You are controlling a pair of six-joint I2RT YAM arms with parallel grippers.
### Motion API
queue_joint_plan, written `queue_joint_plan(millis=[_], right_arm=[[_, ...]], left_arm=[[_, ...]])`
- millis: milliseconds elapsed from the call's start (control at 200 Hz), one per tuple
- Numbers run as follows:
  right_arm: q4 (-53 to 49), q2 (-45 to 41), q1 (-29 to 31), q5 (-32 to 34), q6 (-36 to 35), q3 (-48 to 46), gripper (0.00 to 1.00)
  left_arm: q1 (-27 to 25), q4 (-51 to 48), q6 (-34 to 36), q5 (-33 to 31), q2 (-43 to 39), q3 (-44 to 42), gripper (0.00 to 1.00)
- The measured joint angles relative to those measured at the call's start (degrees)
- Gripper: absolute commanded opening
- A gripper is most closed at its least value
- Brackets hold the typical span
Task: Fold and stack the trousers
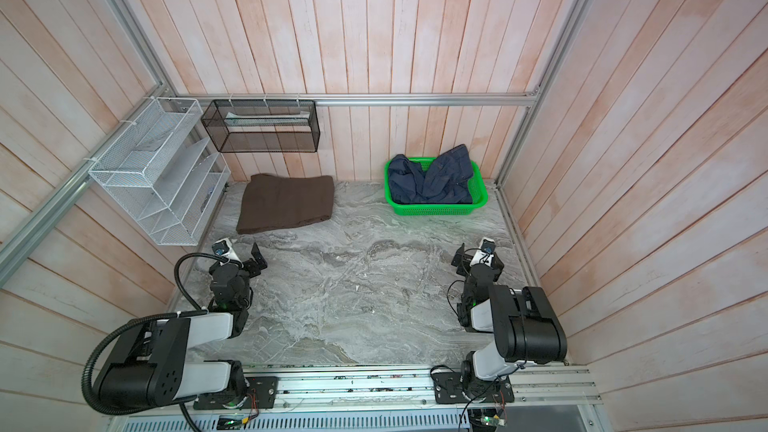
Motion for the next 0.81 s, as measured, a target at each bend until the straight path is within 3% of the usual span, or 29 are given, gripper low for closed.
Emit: queue_joint_plan(millis=[325,805], right_arm=[[-0.6,-1.0,0.0,-1.9,-0.8,1.4,0.98],[-1.6,-1.0,0.2,-2.1,-1.6,1.5,0.98]], left_arm=[[-0.3,5.6,4.2,4.9,8.1,2.8,1.00],[-0.7,6.6,5.5,6.2,8.8,2.8,1.00]])
